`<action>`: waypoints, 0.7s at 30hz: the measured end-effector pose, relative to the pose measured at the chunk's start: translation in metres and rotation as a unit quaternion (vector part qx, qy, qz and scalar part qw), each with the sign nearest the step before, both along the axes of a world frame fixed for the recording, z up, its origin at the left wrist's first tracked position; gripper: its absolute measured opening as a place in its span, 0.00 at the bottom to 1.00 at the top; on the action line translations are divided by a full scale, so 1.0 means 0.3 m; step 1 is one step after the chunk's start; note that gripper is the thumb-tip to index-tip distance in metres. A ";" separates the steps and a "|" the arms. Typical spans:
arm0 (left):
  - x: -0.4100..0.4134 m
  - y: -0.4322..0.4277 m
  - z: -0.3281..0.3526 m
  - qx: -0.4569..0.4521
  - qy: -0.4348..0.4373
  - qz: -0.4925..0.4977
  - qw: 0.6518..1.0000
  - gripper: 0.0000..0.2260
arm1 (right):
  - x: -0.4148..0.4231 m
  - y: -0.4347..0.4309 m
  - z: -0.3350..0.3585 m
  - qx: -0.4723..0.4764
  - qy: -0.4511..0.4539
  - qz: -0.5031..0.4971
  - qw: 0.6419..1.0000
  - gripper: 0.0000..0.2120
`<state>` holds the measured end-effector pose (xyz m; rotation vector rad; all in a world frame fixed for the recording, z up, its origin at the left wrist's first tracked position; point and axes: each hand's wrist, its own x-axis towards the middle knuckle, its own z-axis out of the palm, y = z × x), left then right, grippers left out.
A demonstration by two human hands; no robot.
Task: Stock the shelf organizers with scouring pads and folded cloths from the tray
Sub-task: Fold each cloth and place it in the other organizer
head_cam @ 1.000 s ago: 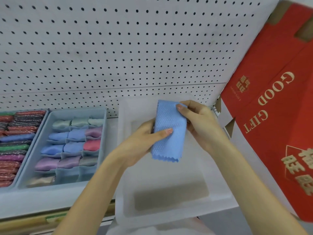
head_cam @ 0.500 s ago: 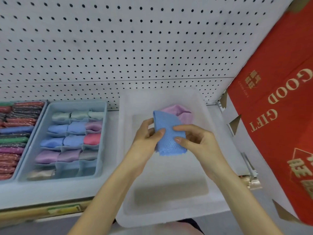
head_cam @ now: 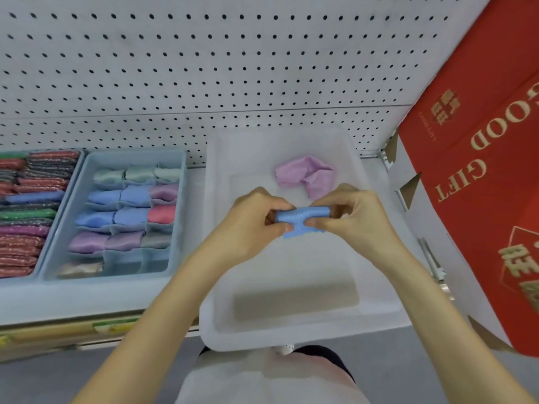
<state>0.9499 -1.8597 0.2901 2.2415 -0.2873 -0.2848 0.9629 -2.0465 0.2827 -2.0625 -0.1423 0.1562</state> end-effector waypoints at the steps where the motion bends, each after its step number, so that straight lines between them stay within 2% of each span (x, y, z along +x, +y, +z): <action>1: 0.000 0.003 -0.001 0.002 -0.003 -0.011 1.000 0.05 | 0.001 -0.006 -0.002 -0.001 0.001 0.006 1.000 0.16; 3: -0.001 0.009 -0.001 -0.025 0.031 -0.025 0.999 0.03 | -0.001 -0.020 0.001 0.037 0.035 0.023 0.998 0.12; 5: -0.004 0.003 0.014 -0.114 0.105 -0.019 0.988 0.04 | -0.007 -0.027 0.010 0.103 0.091 0.049 0.989 0.04; 6: -0.008 -0.006 0.024 -0.167 0.145 -0.004 0.975 0.05 | -0.010 -0.030 0.011 0.126 0.109 0.058 0.984 0.04; 8: -0.020 -0.032 0.033 -0.231 0.190 0.029 0.954 0.06 | -0.014 -0.031 0.009 0.154 0.128 0.063 0.978 0.08; 14: -0.048 -0.072 0.015 -0.289 0.173 0.093 0.937 0.05 | -0.021 -0.073 0.013 0.194 0.184 0.082 0.960 0.15; 16: -0.056 -0.072 0.018 -0.327 0.186 0.105 0.920 0.03 | -0.015 -0.086 0.007 0.214 0.183 0.085 0.956 0.14; 19: -0.072 -0.063 0.021 -0.394 0.212 0.126 0.885 0.05 | -0.007 -0.078 0.003 0.252 0.145 0.074 0.954 0.10; 21: -0.083 -0.049 0.022 -0.437 0.257 0.131 0.852 0.13 | 0.001 -0.060 0.004 0.256 0.106 0.063 0.959 0.08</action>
